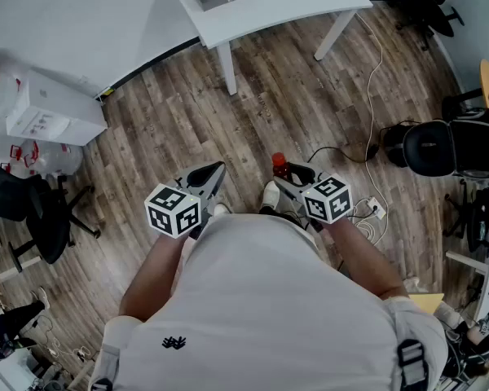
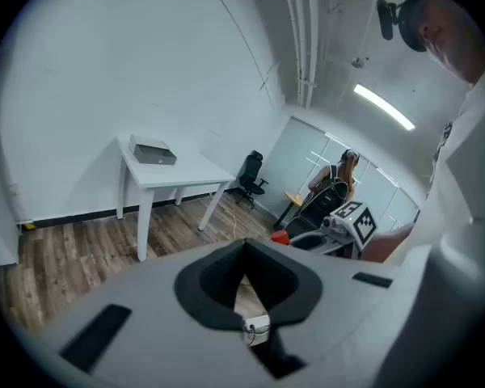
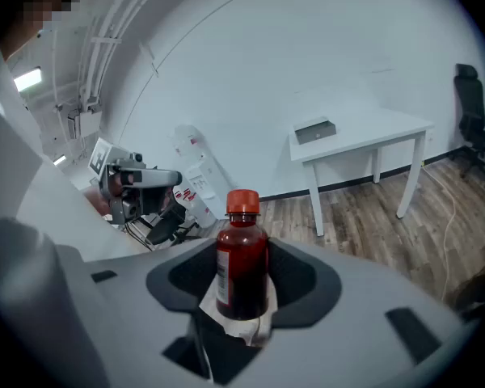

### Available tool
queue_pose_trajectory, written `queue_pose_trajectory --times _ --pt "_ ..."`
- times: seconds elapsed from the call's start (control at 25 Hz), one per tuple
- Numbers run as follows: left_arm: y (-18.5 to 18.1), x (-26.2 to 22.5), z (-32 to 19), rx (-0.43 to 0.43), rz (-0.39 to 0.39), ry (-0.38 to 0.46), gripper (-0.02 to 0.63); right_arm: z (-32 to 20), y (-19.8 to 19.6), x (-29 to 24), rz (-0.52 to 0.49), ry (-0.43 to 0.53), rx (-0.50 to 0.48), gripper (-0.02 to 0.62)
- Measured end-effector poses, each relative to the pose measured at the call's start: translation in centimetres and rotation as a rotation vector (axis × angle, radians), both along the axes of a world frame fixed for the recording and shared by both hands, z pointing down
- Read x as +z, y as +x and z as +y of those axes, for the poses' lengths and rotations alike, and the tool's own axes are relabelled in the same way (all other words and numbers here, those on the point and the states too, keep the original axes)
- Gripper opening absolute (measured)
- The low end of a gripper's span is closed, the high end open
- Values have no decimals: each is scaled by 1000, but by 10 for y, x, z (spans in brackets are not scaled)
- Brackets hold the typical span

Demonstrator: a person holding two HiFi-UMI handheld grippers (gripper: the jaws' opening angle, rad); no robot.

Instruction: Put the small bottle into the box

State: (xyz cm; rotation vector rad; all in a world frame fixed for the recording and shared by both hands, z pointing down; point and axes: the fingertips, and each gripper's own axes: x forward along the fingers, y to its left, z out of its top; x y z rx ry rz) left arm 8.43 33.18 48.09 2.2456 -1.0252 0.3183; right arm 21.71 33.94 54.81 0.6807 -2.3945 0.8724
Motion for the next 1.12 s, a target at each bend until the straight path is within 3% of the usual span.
queue_pose_trajectory --times 0.32,0.6,0.88,1.12 --pt "-77 7 28 -39 16 -10 6 -6 -49 -8 -7 -12 56 199" --pt "-101 22 28 -18 6 -29 6 -14 -72 -9 -31 -55 97 199" --pt "-102 22 -39 -30 -17 -4 6 -77 -79 2 -29 -47 85 199" --pt "-59 -1 -144 8 -113 54 6 -177 -60 -1 -58 -45 36 199"
